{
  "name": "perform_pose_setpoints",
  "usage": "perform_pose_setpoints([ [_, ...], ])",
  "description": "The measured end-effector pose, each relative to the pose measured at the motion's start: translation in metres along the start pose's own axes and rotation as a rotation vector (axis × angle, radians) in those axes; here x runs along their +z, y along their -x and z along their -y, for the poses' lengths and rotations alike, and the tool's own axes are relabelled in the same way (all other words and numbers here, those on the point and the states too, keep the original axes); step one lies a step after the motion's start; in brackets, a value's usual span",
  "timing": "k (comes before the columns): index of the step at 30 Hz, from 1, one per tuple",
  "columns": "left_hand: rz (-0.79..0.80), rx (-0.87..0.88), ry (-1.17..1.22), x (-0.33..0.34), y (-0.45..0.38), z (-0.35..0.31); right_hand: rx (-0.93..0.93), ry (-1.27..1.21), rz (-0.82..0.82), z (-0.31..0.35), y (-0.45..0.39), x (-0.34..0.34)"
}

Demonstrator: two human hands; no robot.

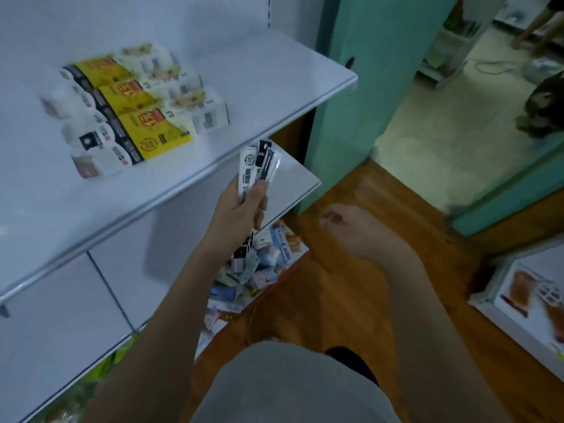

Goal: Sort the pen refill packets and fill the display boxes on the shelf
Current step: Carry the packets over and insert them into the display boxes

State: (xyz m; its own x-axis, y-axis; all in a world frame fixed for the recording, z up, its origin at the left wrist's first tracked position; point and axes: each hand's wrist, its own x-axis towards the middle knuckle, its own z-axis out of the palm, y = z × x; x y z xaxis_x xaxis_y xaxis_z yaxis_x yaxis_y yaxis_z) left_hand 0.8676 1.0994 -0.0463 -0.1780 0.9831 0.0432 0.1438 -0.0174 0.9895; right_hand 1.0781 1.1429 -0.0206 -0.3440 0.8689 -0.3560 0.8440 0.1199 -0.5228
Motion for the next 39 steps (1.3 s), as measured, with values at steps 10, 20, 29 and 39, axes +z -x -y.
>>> perform_pose_setpoints([
  [10,-0.287,0.146,-0.050,-0.033,-0.078,-0.076,-0.609,-0.218,0.223,0.093,-0.127,-0.063],
  [20,-1.092,0.218,-0.049,-0.053,-0.100,-0.125,-1.051,-0.488,0.767,0.199,-0.169,-0.063],
  [29,-0.838,0.017,-0.165,-0.135,-0.047,-0.122,-1.171,-0.264,0.737,0.257,-0.194,-0.044],
  [39,-1.219,0.143,0.012,-0.225,-0.031,-0.100,-0.993,-0.116,0.383,0.311,-0.224,-0.014],
])
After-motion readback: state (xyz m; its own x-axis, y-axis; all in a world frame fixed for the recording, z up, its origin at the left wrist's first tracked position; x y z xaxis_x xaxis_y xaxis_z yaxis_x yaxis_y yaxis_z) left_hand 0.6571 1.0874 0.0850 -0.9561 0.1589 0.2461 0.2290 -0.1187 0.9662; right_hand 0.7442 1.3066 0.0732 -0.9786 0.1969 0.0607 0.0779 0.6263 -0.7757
